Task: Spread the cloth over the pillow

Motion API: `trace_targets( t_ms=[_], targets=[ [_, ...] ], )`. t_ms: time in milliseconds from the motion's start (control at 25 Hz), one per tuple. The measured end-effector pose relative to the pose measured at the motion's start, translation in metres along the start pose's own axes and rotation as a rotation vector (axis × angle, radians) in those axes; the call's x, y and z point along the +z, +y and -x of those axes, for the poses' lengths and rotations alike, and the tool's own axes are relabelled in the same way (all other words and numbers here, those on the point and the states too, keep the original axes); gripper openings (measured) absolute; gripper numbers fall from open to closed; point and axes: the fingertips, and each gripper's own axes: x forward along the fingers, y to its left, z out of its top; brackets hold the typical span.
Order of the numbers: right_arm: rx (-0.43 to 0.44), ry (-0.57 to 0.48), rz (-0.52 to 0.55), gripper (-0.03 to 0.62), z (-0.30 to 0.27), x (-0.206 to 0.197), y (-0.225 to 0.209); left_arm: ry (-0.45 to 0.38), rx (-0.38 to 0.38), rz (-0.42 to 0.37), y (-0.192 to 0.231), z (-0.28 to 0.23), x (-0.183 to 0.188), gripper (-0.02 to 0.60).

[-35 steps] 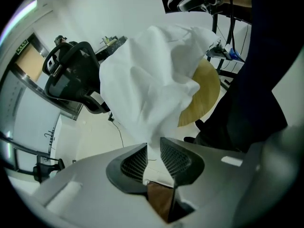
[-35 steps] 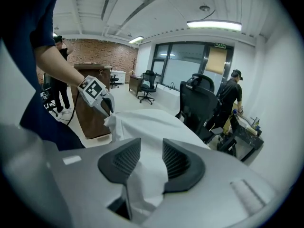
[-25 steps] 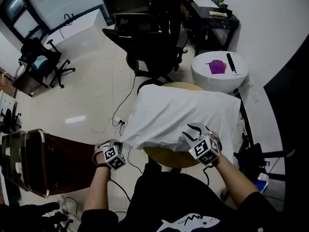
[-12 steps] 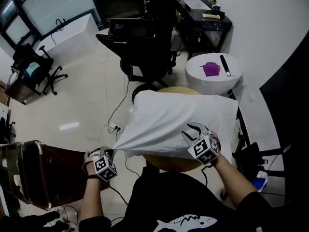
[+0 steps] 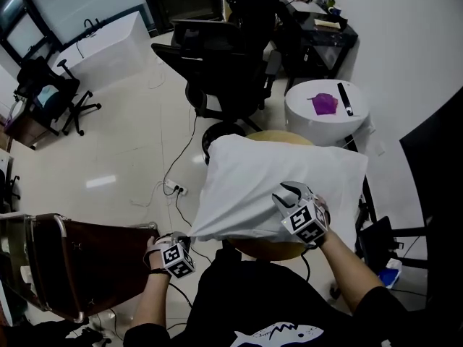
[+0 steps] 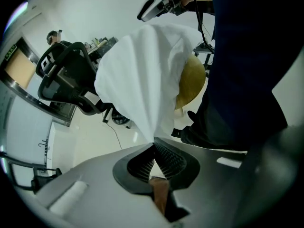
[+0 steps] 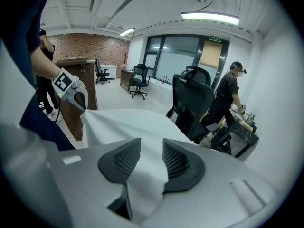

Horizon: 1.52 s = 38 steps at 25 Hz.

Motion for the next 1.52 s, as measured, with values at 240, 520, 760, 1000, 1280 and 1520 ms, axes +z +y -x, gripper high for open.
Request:
trace_targets(
  t_ms=[240,520,760,1000,1280,1520],
  targets=[
    [0.015,0.003,0.016,0.156,-0.020,0.025,0.007,-0.028,-0.110,-0.031,-0.002,-0.036,0.006,0.000],
    [0.005,0.021,-0.004,0.156,-0.032,0.035,0.006,-0.077,-0.217,-0.030,-0.005,-0.050,0.014,0.000],
    [-0.005,0.027,-0.022,0.156,-0.038,0.042,0.001,-0.091,-0.316,-0.023,0.009,-0.037,0.012,0.057],
    [-0.008,0.040,-0.030,0.156,-0.045,0.045,-0.001,-0.060,-0.277,-0.096,0.066,-0.030,-0.010,0.119],
    [-0.011,0.047,-0.038,0.156,-0.052,0.051,0.000,-0.218,-0.163,-0.070,0.140,-0.039,0.045,0.118],
    [-0.009,0.071,-0.048,0.156,-0.056,0.051,0.005,-0.343,-0.178,-0.015,0.173,-0.064,0.105,0.113]
  ],
)
